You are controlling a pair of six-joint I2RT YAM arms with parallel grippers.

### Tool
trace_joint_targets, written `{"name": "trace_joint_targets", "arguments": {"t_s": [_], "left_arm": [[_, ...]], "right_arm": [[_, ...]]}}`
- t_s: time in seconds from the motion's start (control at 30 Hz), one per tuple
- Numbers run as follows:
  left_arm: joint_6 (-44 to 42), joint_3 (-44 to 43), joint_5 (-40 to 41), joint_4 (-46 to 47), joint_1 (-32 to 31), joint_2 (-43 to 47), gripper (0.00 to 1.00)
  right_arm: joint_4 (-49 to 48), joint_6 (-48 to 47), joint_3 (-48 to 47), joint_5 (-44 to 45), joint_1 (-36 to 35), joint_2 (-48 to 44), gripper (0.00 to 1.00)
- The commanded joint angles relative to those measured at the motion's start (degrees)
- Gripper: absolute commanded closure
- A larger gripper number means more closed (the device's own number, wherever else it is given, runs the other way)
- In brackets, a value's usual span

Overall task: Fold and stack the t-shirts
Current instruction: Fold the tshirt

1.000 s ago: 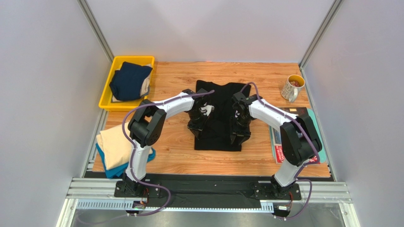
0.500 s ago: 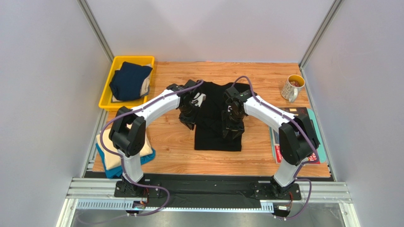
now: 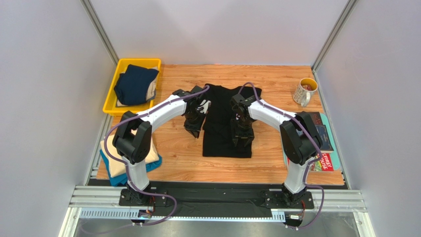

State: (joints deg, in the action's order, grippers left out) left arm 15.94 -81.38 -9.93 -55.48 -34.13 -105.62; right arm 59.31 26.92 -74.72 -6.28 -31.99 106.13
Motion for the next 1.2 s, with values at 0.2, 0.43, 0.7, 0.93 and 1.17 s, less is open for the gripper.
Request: {"name": "trace_joint_targets", "arguments": {"t_s": [0.2,0.43,0.7,0.93,1.17], "left_arm": [[0.8,-1.7,0.7,-0.6,-0.1,1.8,0.82],[0.5,-1.8,0.6,-0.9,-0.1,1.6,0.82],[-0.5,-4.6,1.7,-2.3,-0.1,0.7,0.82],[-1.1,-7.4,2.1,-3.7,0.0,-0.8,0.82],[-2.4,-9.8,2.7,-5.6,0.3,-2.5,0.82]], "right_arm": [[-2.9,-2.0,-3.1,3.0,0.0,2.2,0.63],[-2.6,-2.2,-4.8,3.5,0.0,2.6,1.0],[2.1,-3.9,-11.3,4.3,0.8,-0.5,1.0],[2.8,-4.2,-15.9,4.6,6.1,1.4,1.0],[3.6,-3.4,-20.4,5.2,10.3,7.6,1.0]]}}
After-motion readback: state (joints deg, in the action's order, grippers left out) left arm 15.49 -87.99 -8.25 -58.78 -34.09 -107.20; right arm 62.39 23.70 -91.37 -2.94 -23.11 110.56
